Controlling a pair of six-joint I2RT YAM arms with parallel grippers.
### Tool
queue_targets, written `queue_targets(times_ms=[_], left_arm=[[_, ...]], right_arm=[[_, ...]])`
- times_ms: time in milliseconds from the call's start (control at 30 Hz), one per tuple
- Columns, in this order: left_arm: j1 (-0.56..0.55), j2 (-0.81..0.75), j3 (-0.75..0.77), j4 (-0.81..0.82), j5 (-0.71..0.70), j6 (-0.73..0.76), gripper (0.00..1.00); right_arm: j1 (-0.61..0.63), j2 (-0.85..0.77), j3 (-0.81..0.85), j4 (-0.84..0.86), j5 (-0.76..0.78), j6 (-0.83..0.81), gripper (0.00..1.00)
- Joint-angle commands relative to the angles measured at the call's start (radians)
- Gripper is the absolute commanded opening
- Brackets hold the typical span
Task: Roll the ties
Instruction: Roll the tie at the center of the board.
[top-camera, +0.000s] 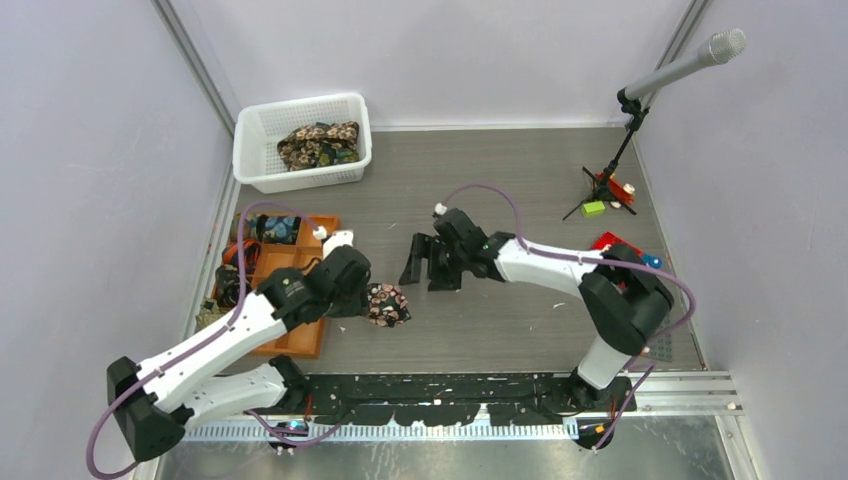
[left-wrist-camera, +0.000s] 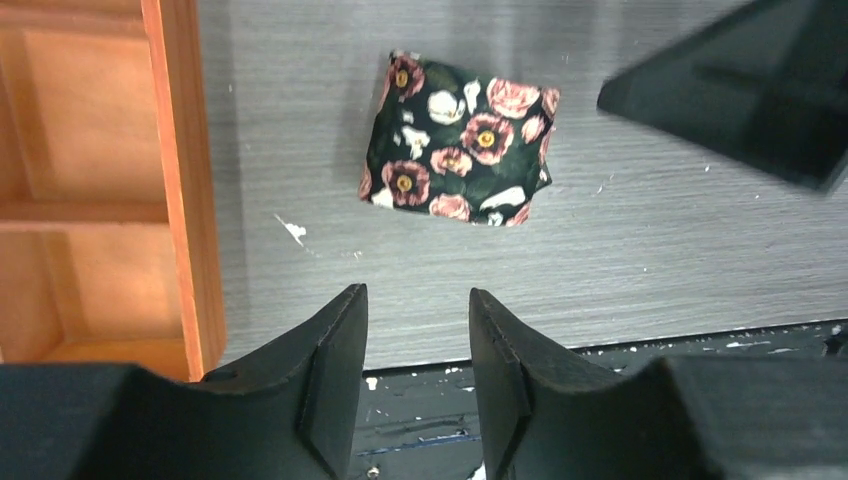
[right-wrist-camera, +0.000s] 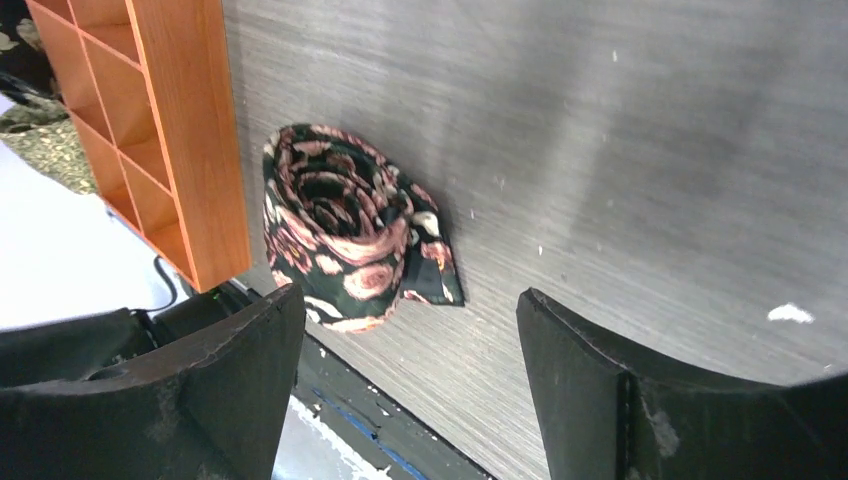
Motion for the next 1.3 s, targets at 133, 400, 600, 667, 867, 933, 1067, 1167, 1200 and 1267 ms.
queue_targets(times_ms=[133,400,600,667,867,933,1067,1167,1200,1267], left_arm=[[0.113,0.209,0.124,0.022,0.126,0.259,0.46],[0.180,0.340,0.107,0.087,0.258,0.336,0.46],[0.185,0.352,0.062,0.121,0.269,0.336,0.45],[0.188,0.360,0.041,0.139,0.271,0.334,0.45],[0.195,0.395,0.002,0.175,0.276,0.329,0.44],[0.199,0.405,-0.010,0.184,0.277,0.328,0.44],[0.202,0.421,-0.033,0.204,0.290,0.321,0.43],[0.202,0.427,-0.040,0.213,0.297,0.318,0.42],[0.202,0.429,-0.041,0.212,0.297,0.315,0.42],[0.203,0.430,-0.042,0.213,0.295,0.316,0.41]], right_arm=[[0.036,-0.090,-0.274,0.486,-0.021,0.209,0.82],[0.081,-0.032,-0.326,0.606,-0.012,0.263,0.83],[0.117,0.036,-0.325,0.651,-0.028,0.288,0.83],[0.121,0.048,-0.327,0.653,-0.027,0.289,0.83],[0.126,0.023,-0.329,0.573,0.000,0.246,0.83],[0.129,0.023,-0.333,0.568,-0.001,0.238,0.83],[0.146,0.058,-0.330,0.606,-0.007,0.246,0.83],[0.151,0.096,-0.315,0.646,-0.020,0.254,0.78],[0.150,0.104,-0.314,0.657,-0.020,0.256,0.76],[0.150,0.111,-0.308,0.662,-0.015,0.257,0.72]])
